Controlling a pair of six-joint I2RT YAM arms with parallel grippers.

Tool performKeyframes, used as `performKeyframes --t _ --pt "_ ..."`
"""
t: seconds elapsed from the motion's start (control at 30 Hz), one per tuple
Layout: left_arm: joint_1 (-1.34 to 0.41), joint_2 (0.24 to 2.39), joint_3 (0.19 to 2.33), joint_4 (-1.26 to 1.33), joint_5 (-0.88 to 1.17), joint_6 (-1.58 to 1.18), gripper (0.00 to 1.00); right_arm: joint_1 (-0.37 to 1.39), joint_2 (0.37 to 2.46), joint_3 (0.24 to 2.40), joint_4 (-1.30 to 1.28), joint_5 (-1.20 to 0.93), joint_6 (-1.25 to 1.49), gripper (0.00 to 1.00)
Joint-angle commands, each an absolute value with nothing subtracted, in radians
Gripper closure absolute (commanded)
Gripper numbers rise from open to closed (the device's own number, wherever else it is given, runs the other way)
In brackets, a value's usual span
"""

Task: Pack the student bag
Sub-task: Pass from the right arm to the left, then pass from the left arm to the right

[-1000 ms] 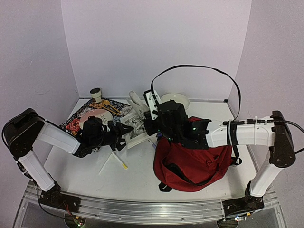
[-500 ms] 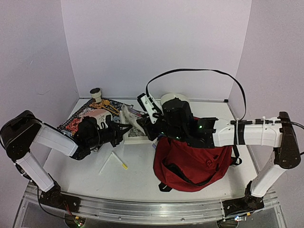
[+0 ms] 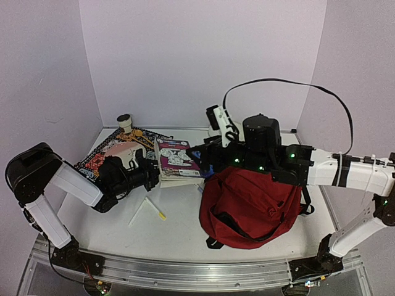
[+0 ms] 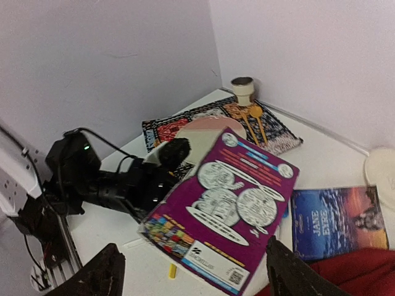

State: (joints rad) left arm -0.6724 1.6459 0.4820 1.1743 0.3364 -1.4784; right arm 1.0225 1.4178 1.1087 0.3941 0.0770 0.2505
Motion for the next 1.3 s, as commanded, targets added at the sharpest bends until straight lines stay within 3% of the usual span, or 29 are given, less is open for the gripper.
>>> performKeyframes --t 0.0,0.27,0.73,1.03,1.17,1.27 --pt "-0.674 1.638 0.505 1.441 0.384 -1.484 1.0 0.92 1.383 1.059 0.381 -0.011 0.49 0.15" --pt "-0.691 1.619 0.527 1.447 0.468 -1.489 1.0 0.792 1.438 1.068 0.417 -0.222 0.641 0.07" --pt "-0.735 1.578 0.604 1.447 0.579 -1.477 1.0 0.719 1.64 1.15 0.515 -0.433 0.813 0.11" --pt "-0.743 1.584 0.628 1.447 0.62 -1.479 1.0 0.688 1.669 1.123 0.71 -0.583 0.914 0.19" --pt "-0.746 1.59 0.635 1.447 0.633 -1.477 1.0 0.679 1.686 1.126 0.772 -0.63 0.956 0.29" --pt "-0.749 1.59 0.644 1.447 0.647 -1.476 1.0 0.675 1.707 1.129 0.812 -0.661 0.99 0.42"
